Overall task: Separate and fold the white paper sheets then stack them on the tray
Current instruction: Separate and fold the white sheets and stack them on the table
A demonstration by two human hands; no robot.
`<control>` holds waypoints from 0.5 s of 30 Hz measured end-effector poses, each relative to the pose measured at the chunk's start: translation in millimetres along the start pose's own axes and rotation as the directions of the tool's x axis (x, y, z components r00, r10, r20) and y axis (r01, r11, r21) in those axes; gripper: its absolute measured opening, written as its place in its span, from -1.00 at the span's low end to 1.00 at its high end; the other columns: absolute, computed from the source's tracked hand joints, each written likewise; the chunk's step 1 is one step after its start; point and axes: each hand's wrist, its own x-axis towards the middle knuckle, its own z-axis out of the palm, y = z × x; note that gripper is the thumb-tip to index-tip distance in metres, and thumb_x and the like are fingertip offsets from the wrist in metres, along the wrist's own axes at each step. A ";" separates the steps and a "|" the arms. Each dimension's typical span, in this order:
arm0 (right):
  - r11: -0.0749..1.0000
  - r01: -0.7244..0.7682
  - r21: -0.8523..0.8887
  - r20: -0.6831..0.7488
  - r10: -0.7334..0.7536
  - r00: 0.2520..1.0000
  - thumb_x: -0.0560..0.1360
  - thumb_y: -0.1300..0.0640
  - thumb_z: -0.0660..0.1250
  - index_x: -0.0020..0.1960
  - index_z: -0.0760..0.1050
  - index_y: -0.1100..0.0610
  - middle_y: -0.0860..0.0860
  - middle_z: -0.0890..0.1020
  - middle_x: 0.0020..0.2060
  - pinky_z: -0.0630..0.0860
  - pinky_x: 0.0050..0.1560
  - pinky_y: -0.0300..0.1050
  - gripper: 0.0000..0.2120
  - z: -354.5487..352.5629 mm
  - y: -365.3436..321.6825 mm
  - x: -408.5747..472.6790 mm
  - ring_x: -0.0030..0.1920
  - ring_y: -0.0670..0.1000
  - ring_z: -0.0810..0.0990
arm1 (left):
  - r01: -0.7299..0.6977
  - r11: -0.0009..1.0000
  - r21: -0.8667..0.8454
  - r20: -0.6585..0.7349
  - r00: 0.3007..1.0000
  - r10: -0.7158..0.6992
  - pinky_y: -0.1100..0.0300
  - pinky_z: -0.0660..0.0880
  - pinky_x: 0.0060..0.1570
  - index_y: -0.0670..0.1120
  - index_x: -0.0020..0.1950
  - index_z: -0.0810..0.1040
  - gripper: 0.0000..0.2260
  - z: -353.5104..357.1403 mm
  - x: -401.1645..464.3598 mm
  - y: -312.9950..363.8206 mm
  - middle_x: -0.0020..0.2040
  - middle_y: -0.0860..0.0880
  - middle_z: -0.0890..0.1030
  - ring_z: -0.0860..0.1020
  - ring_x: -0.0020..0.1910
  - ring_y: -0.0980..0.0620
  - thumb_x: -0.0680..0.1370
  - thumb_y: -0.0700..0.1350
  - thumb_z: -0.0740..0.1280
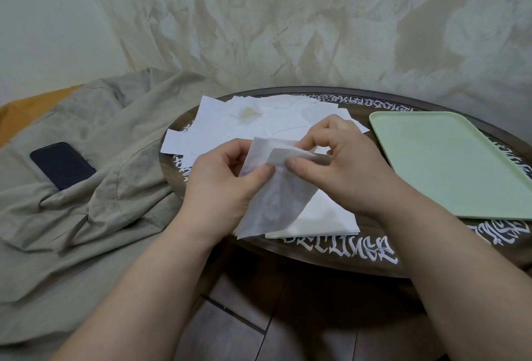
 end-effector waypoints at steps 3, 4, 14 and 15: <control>0.996 0.028 -0.084 -0.041 -0.031 0.999 0.44 -0.03 0.41 -0.19 0.62 0.01 -0.09 0.47 -0.16 0.26 -0.08 -0.43 -0.88 1.8 1.9 0.7 0.03 -0.06 0.37 | 0.033 0.999 -0.034 0.002 0.999 -0.033 0.12 0.63 -0.08 0.01 -0.07 0.67 -0.82 1.2 -0.1 0.6 -0.13 0.02 0.73 0.69 -0.13 0.07 0.50 -0.28 0.44; 0.992 0.046 -0.116 -0.075 -0.055 0.996 0.45 -0.02 0.42 -0.18 0.63 0.03 -0.08 0.46 -0.19 0.26 -0.10 -0.38 -0.87 3.0 2.1 1.2 0.00 -0.05 0.37 | 0.048 0.998 -0.045 0.010 0.999 -0.048 0.07 0.64 -0.07 0.01 -0.08 0.69 -0.83 2.4 -0.5 1.0 -0.13 0.01 0.73 0.68 -0.13 0.06 0.53 -0.27 0.41; 0.971 0.099 0.217 -0.120 -0.074 0.990 0.39 0.06 0.47 -0.18 0.64 -0.01 -0.15 0.54 -0.17 0.52 -0.05 0.04 -0.97 0.7 5.6 0.8 -0.05 -0.09 0.48 | 0.089 0.996 -0.024 -0.080 0.993 -0.090 -0.25 0.52 0.10 0.00 -0.07 0.69 -0.74 1.5 5.8 -7.4 -0.07 -0.20 0.69 0.62 -0.10 -0.15 0.48 0.07 0.25; 0.946 0.085 0.313 -0.064 -0.068 0.996 0.38 0.08 0.47 -0.18 0.63 0.02 -0.15 0.59 -0.21 0.54 -0.07 0.05 -0.96 -1.6 4.0 -0.5 -0.13 -0.11 0.52 | 0.091 0.996 -0.021 -0.082 0.992 -0.093 -0.23 0.52 0.08 -0.01 -0.06 0.69 -0.73 0.3 6.5 -8.1 -0.07 -0.20 0.69 0.59 -0.13 -0.09 0.49 0.07 0.24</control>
